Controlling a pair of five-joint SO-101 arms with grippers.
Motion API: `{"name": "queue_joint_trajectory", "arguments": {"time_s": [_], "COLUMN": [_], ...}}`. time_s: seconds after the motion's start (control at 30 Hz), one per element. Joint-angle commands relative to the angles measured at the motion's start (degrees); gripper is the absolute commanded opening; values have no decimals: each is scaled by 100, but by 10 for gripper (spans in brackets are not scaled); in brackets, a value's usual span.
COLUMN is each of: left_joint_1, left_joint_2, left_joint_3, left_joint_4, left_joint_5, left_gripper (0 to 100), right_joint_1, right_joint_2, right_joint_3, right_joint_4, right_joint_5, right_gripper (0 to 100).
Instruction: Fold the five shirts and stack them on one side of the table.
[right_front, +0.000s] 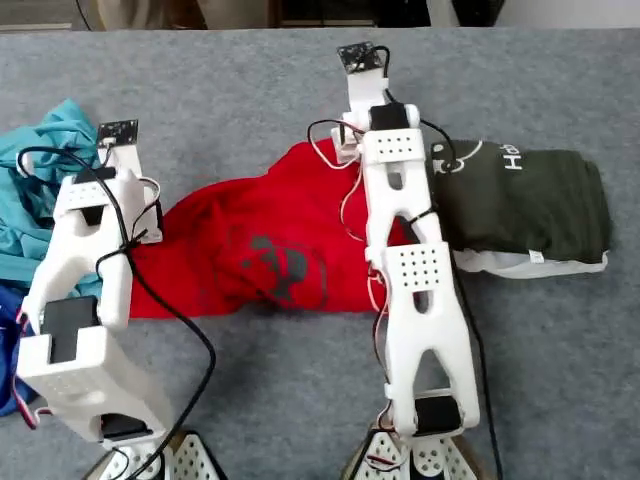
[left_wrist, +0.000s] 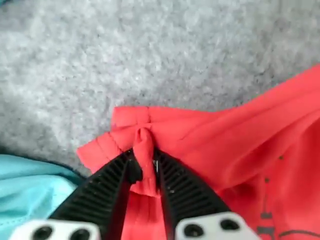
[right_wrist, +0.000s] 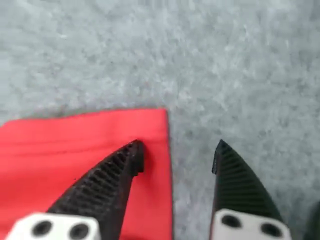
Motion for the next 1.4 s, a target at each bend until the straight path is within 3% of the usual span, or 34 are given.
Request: {"name": "queue_joint_trajectory", "arguments": {"time_s": [0.0, 0.53, 0.7, 0.9, 1.1, 1.37], "left_joint_1": [88, 88, 88, 88, 97, 149], "left_joint_2": [-92, -66, 22, 22, 22, -22], "left_joint_3": [44, 44, 18, 18, 18, -35], "left_joint_4": [-114, -141, -255, -264, -475, -712], "left_joint_5": [88, 79, 79, 62, 88, 97], "left_gripper": [18, 18, 18, 18, 18, 18], "right_joint_1": [-136, -286, -286, -286, -268, -163], "right_joint_2": [-75, 48, 48, 31, -4, -453], "right_joint_3": [-13, 295, 295, 259, 233, -1015], "right_joint_4": [-141, -1029, -888, -756, -756, -440], "right_joint_5": [352, 1881, 2145, 1996, 1899, 1011], "right_gripper": [235, 233, 119, 3, 2, 2]}}
